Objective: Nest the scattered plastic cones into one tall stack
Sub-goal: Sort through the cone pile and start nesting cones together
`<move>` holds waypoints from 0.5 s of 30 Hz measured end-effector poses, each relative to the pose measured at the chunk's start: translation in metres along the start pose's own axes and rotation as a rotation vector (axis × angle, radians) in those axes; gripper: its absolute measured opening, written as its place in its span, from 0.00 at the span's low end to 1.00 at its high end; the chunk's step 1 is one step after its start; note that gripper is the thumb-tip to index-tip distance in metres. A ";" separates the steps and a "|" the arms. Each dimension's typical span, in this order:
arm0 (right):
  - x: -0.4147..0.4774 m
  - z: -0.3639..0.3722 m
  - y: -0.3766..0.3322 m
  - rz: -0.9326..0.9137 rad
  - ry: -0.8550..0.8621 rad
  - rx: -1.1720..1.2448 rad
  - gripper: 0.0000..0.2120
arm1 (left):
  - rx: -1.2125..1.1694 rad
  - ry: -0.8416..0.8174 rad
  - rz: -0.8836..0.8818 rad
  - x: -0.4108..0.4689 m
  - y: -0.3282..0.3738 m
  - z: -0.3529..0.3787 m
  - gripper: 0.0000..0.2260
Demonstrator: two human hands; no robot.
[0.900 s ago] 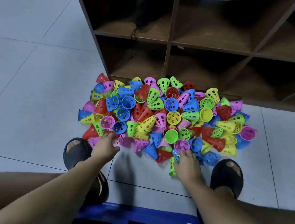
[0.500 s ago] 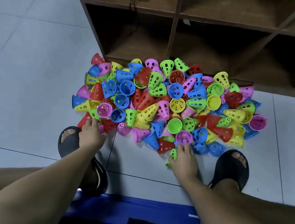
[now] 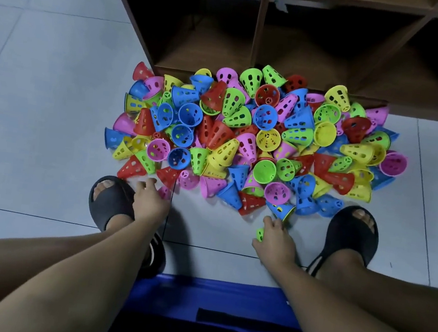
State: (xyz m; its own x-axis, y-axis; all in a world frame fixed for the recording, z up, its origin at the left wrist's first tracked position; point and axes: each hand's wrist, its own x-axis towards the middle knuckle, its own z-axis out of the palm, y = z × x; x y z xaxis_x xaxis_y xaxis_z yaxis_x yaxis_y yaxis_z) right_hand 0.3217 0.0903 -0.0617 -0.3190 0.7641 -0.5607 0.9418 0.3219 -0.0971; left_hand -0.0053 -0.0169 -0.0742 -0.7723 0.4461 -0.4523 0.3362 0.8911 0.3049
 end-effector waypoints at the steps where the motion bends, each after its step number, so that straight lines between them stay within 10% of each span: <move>1: 0.000 -0.001 0.000 0.008 -0.018 0.010 0.24 | 0.025 -0.045 -0.017 -0.004 0.002 0.000 0.27; 15: 0.007 -0.049 -0.050 -0.135 0.144 0.600 0.19 | -0.176 -0.387 0.188 -0.074 0.066 0.024 0.15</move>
State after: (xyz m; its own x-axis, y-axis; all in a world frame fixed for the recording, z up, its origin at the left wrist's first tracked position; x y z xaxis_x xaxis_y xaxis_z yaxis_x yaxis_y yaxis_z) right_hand 0.2671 0.1069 -0.0199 -0.4106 0.8200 -0.3989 0.7746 0.0829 -0.6270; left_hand 0.0871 0.0112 -0.0403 -0.4371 0.6267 -0.6451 0.3286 0.7789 0.5341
